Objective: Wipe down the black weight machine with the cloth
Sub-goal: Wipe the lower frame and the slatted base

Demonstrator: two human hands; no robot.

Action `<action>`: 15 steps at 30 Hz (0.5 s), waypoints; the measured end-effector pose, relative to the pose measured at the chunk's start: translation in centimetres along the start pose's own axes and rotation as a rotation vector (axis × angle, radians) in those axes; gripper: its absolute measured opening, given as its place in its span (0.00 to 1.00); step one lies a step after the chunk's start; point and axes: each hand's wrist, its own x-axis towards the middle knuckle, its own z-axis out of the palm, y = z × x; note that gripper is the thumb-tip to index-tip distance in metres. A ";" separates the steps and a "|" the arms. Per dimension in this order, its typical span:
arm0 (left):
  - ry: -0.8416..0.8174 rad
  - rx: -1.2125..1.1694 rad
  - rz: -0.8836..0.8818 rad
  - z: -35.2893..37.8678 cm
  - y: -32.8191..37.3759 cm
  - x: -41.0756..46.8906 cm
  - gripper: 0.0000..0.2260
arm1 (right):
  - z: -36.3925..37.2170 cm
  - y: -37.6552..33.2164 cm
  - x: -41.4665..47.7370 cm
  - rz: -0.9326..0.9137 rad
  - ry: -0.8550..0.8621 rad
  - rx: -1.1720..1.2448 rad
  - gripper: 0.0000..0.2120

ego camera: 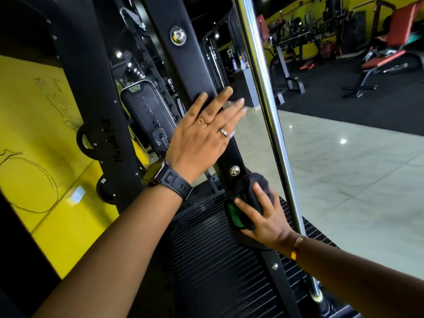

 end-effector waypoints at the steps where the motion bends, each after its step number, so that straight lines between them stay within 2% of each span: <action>1: -0.001 0.010 0.000 0.1 0.2 -0.2 0.20 | -0.2 0.3 0.6 0.003 -0.015 0.021 0.24; 4: 0.000 0.020 -0.014 0.2 0.9 -0.5 0.20 | -0.9 0.7 4.8 0.060 0.008 0.080 0.21; 8: -0.026 -0.007 -0.048 0.1 1.4 -0.7 0.21 | -1.2 0.4 7.6 0.091 0.060 0.091 0.22; 15: -0.100 -0.058 -0.043 0.0 4.0 -2.2 0.21 | 0.0 -0.6 -2.8 0.093 -0.017 -0.007 0.26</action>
